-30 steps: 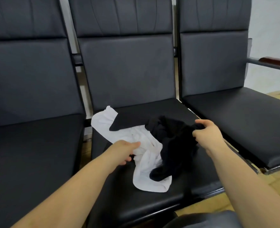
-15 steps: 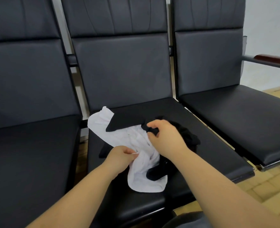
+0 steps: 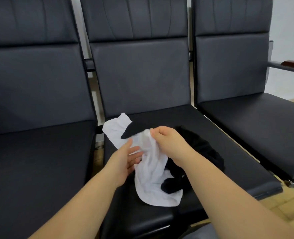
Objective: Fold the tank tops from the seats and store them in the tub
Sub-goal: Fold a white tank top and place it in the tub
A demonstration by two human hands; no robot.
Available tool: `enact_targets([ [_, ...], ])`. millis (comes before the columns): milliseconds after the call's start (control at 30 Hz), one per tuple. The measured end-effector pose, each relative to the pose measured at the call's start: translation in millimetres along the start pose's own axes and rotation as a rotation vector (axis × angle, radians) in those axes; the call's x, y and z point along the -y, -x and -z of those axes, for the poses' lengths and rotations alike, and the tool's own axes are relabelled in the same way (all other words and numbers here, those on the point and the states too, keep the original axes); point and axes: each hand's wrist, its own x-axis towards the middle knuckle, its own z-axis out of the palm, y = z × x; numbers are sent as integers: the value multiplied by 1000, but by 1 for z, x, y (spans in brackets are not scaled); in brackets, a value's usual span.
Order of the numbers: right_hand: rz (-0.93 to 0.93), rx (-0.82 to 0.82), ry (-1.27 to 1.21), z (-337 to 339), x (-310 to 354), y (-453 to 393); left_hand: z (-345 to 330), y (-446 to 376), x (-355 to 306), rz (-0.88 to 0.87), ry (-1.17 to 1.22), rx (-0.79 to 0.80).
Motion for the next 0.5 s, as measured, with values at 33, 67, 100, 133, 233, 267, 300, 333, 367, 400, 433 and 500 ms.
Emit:
enact_targets([
  [33, 35, 95, -99, -4, 9, 7, 3, 1, -7, 14, 85, 59],
  [67, 40, 210, -128, -8, 17, 14, 6, 3, -14, 25, 156, 116],
  [100, 26, 328, -69, -12, 21, 19, 10, 4, -20, 21, 187, 154],
  [133, -6, 424, 60, -17, 23, 23, 15, 5, -27, 1, 173, 167],
  [233, -90, 418, 180, -29, 20, 23, 29, 9, -39, -23, 91, 153],
  [267, -134, 344, 98, -33, 19, 19, 33, 12, -41, -33, 100, 139],
  [300, -188, 247, 25, -37, 18, 14, 37, 13, -44, -57, 112, 125],
  [333, -240, 147, -9, -41, 17, 7, 41, 16, -47, -79, 128, 118],
  [367, -279, 69, -10, -45, 16, 2, 44, 21, -52, -96, 145, 120],
  [400, -304, 18, -12, -49, 15, -3, 47, 26, -56, -112, 167, 135],
  [433, -332, 2, -38, -53, 16, -4, 50, 32, -61, -127, 194, 159],
  [500, -424, 55, -237, -63, 18, -8, 57, 44, -72, -152, 246, 197],
])
